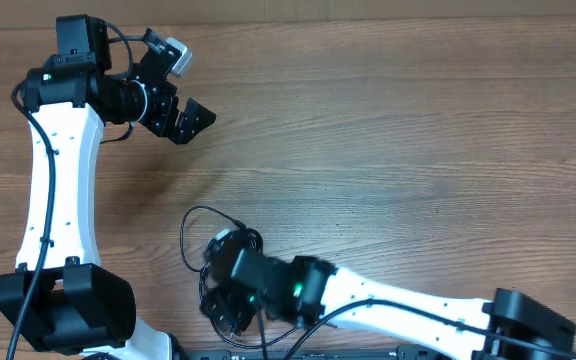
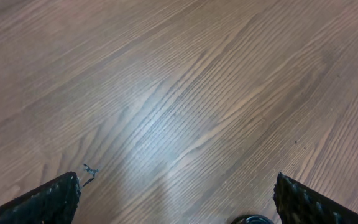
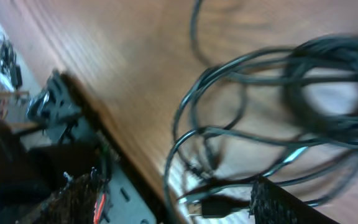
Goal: Untangle cables
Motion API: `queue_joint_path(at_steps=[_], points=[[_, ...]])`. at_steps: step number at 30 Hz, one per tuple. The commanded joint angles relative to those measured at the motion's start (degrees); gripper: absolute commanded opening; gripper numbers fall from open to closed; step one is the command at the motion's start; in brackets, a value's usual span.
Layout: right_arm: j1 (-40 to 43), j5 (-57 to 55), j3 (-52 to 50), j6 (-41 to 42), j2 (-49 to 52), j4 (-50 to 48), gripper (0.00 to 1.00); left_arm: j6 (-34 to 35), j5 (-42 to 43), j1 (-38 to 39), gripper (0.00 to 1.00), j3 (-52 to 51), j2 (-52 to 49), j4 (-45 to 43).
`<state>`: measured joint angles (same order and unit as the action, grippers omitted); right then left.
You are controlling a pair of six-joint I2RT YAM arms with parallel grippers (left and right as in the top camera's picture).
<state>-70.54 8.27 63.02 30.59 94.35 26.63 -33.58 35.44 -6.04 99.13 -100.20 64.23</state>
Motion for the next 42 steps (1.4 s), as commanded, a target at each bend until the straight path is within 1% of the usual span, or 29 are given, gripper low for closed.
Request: queue_joint_path(at_steps=[1,5,7,11,14,15,19,20,22,25,27,30,35,36,38,40,42], points=[[-1.81,-2.08,0.74,1.36,4.63,-2.93,0.77,2.12,-1.38,0.15,1.0,0.24,0.17,0.09],[-1.92,-2.23,0.74,0.11,9.86,-7.28,0.77,2.14,-1.36,0.22,1.0,0.24,0.17,0.5],[-1.92,-2.89,0.74,-3.28,11.34,-9.49,0.76,2.14,-1.36,0.22,1.0,0.24,0.17,0.46],[-1.84,-10.49,0.74,-5.2,12.81,-10.58,0.79,2.14,-1.33,0.22,1.0,0.24,0.17,0.44],[-1.66,-10.8,0.74,-9.66,14.16,-12.87,0.79,2.12,-1.33,0.22,1.0,0.24,0.17,0.17],[-1.66,-10.8,0.74,-9.9,15.06,-13.57,0.79,2.12,-1.33,0.22,1.0,0.24,0.17,0.17],[-1.81,-10.82,0.76,-11.87,15.47,-13.14,0.72,2.12,-1.33,0.22,1.0,0.24,0.17,0.22],[-1.95,-10.84,0.76,-12.07,15.39,-13.16,0.72,2.12,-1.33,0.22,1.0,0.24,0.17,0.22],[-2.01,-11.26,0.79,-12.04,15.39,-12.85,0.64,2.12,-1.33,0.22,1.0,0.24,0.17,0.2],[-2.1,-11.91,1.44,-11.65,14.16,-9.84,0.63,2.12,-1.33,0.22,1.0,0.24,0.17,0.2],[-2.38,-13.86,3.45,-9.64,12.28,-4.9,0.62,2.12,-1.33,0.22,1.0,0.24,0.17,0.2],[-3.37,-14.49,4.26,-10.38,10.43,-3.82,0.61,2.12,-1.36,0.22,1.0,0.24,0.17,0.15],[-4.15,-14.71,4.57,-11.67,10.01,-4.22,0.63,2.1,-1.36,0.22,1.0,0.24,0.17,0.15],[-4.13,-14.71,4.57,-12.72,10.01,-5.11,0.64,2.1,-1.36,0.22,1.0,0.24,0.17,0.15],[-4.13,-14.75,4.57,-17.66,10.03,-9.22,0.73,2.1,-1.36,0.22,1.0,0.24,0.17,-0.09],[-3.89,-14.75,4.55,-20.55,10.4,-12.39,0.75,2.12,-1.33,0.22,1.0,0.24,0.17,-0.24],[-3.39,-14.78,4.55,-21.73,11.32,-15.13,0.76,2.1,-1.36,0.22,0.99,0.24,0.17,-0.2]])
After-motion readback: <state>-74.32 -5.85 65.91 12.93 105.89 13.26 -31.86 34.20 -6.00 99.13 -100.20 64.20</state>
